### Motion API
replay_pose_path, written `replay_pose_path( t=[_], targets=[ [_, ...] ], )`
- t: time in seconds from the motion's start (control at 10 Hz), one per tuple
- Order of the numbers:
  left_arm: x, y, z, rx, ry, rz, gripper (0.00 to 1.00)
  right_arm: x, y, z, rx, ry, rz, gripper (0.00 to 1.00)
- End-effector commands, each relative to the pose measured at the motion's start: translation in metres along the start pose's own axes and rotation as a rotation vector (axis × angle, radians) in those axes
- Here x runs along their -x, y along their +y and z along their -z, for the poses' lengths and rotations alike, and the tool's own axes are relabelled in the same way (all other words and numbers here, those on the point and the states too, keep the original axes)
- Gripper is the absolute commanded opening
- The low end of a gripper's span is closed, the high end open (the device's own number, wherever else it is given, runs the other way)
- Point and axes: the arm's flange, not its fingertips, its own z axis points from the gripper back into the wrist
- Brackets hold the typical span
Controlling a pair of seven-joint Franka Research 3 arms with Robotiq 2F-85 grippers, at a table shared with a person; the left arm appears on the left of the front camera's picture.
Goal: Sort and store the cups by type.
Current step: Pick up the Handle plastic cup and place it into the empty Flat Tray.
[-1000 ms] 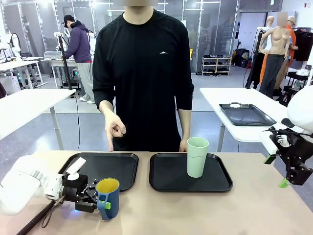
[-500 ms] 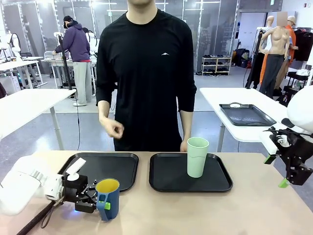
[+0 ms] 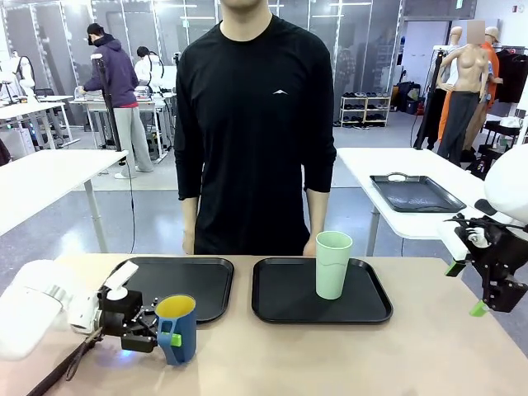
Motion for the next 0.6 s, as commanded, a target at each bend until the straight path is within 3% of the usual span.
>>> replay_pose_path(
  t=[0.0, 0.5],
  targets=[
    [-0.022, -0.010, -0.013, -0.024, -0.042, 0.021, 0.43, 0.000, -0.002, 0.001, 0.004, 0.012, 0.007, 1.00],
    [-0.054, -0.009, -0.039, -0.062, 0.003, 0.048, 0.43, 0.000, -0.002, 0.001, 0.004, 0.012, 0.007, 1.00]
  ],
)
